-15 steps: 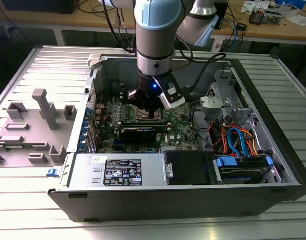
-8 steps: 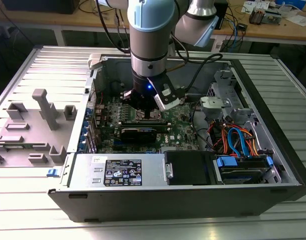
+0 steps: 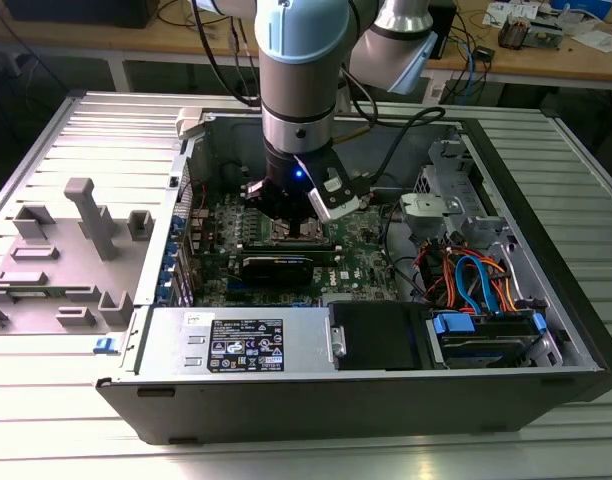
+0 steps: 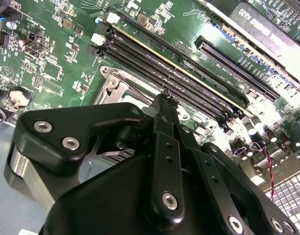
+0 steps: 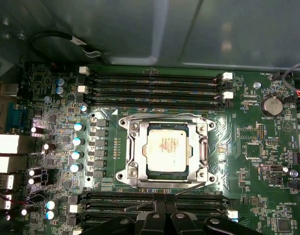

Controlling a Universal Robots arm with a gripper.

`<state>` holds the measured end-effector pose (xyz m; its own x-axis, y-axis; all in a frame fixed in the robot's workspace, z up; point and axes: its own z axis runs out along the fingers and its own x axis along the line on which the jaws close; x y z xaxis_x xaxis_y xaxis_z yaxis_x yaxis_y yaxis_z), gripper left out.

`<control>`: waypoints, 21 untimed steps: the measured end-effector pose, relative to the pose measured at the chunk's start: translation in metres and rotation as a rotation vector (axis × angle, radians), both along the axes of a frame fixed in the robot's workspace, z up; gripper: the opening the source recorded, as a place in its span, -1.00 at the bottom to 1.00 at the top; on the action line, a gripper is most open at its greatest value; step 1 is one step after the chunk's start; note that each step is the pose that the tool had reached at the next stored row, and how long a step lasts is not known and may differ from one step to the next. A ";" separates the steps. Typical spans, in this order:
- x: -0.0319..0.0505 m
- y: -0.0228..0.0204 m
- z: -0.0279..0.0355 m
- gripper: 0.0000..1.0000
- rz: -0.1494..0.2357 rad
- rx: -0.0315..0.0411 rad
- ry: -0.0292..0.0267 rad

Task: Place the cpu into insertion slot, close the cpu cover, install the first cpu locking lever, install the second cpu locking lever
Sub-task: 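Install the second cpu locking lever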

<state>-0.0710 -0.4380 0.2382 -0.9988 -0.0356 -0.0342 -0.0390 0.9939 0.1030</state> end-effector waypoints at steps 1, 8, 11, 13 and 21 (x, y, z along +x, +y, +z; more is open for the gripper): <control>0.0000 0.0000 0.0000 -0.79 0.000 0.0001 0.0000; -0.0062 -0.0036 -0.0008 -0.79 0.000 0.0133 -0.0001; -0.0085 -0.0038 -0.0011 -0.79 0.000 0.0156 0.0000; -0.0111 -0.0038 -0.0013 -0.79 0.000 0.0165 0.0000; -0.0116 -0.0038 -0.0017 -0.79 0.000 0.0237 0.0000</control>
